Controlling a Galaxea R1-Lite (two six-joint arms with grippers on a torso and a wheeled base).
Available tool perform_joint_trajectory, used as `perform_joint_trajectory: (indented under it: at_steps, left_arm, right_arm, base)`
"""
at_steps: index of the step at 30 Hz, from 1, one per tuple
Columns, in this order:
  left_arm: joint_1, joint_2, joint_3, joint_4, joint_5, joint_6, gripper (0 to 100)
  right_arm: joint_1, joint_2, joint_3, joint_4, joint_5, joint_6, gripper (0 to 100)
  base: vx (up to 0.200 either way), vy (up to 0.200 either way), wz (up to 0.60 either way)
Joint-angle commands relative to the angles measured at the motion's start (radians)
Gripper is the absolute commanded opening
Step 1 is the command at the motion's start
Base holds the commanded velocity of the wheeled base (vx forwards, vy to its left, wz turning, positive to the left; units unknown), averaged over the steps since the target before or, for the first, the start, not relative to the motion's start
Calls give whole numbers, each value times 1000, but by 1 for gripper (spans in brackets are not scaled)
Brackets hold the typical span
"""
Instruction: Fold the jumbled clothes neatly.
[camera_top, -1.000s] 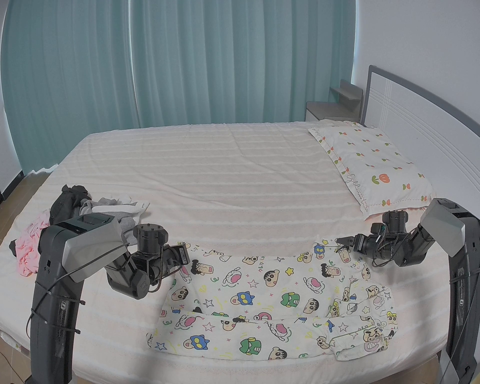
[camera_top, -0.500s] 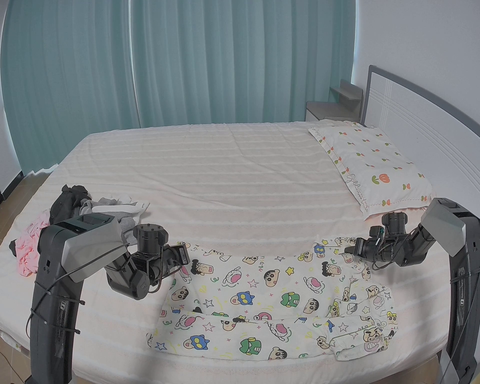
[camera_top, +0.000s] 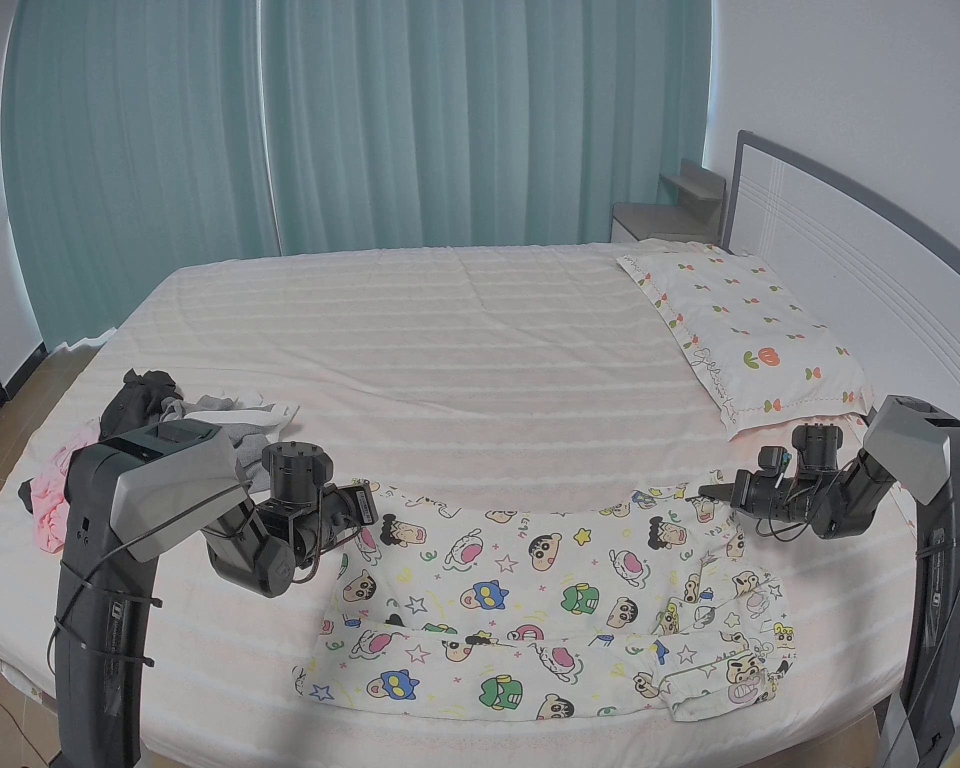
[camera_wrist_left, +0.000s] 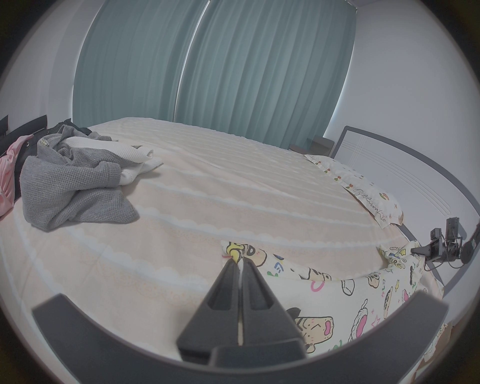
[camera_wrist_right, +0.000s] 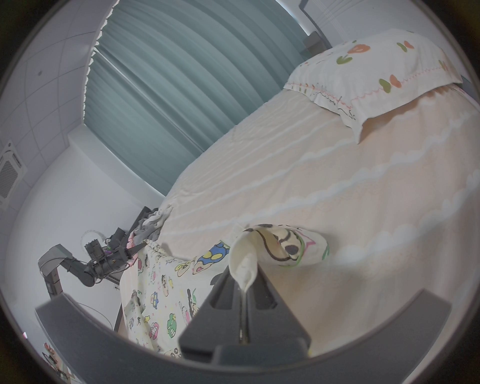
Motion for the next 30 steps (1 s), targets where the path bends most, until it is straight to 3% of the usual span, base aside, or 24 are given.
perform_joint_trajectory:
  at_steps: [1, 21, 30]
  left_arm:
    - [0, -21, 7, -1, 0, 0, 0]
    - [-2, -62, 93, -48, 22, 18, 0]
    - [-9, -62, 236, -183, 20, 73, 0]
  right_arm:
    - [-6, -23, 48, -34, 17, 1, 0]
    - [-19, -209, 275, -64, 63, -24, 0]
    - [-22, -227, 411, -65, 81, -157, 0]
  base:
    - [0, 0, 0]
    - [0, 0, 0]
    - [0, 0, 0]
